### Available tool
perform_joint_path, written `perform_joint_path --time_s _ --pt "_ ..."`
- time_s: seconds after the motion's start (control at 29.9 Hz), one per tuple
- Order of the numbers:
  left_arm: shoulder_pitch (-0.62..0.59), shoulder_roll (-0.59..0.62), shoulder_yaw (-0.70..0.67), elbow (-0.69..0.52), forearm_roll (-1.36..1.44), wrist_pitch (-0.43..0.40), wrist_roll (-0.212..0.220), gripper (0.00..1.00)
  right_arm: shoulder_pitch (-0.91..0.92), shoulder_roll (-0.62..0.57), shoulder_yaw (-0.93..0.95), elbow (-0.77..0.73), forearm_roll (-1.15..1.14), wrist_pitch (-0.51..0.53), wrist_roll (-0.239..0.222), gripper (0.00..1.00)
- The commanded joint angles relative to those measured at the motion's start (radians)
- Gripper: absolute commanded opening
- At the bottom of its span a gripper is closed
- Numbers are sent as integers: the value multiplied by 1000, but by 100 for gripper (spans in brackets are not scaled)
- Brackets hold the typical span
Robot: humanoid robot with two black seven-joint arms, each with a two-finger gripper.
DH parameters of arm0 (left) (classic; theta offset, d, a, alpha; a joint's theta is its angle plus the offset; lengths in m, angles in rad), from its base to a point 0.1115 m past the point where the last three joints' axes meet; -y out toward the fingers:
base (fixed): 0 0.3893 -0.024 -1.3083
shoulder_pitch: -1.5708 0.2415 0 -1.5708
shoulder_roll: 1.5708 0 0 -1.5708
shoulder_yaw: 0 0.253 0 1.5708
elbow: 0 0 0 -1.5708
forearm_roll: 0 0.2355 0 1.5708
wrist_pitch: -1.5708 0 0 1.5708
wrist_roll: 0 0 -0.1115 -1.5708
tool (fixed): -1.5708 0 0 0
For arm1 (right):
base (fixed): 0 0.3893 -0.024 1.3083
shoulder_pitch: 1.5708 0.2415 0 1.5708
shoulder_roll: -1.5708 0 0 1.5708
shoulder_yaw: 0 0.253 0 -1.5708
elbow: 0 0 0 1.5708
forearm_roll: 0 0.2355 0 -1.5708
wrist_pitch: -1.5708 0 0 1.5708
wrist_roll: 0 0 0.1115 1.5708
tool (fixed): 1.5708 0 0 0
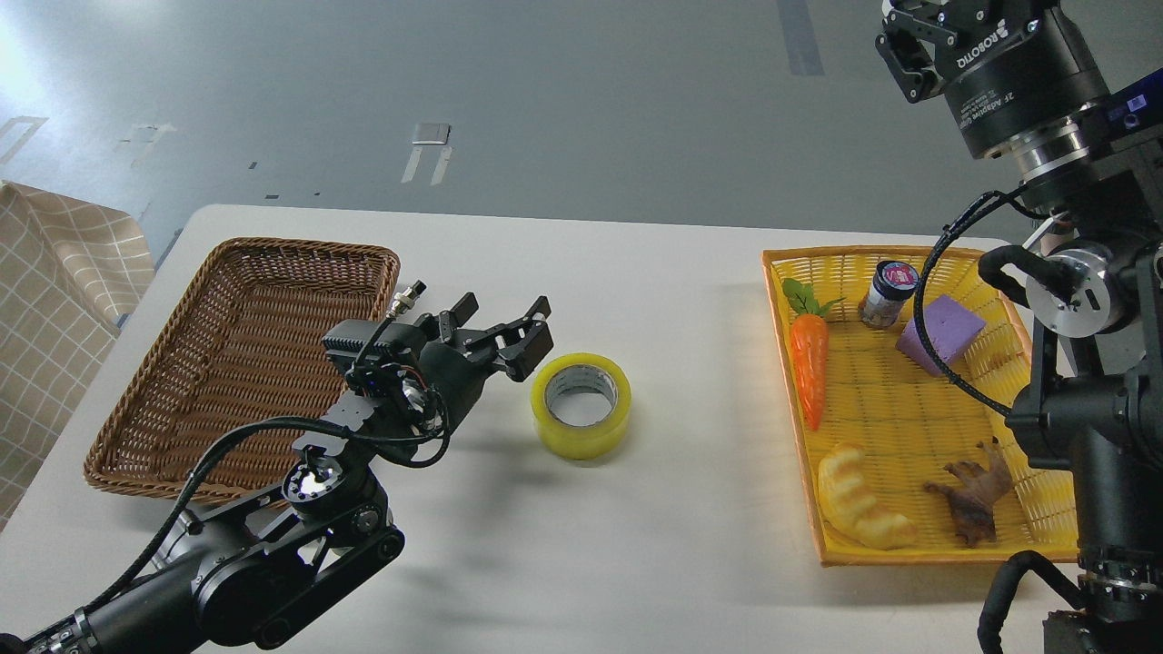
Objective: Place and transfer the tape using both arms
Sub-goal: 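Move the left gripper down toward the tape roll on the table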
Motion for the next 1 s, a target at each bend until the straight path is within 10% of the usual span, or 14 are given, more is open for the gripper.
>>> perform_joint_path --time_s 0.0,0.97 --pt "-9 -19 13 3 3 -21 -1 98 -1 0 0 0 -1 0 0 100" --pt "-53 -88 92 132 77 -65 -1 98 -7 0 -2 -28 -1 0 3 100"
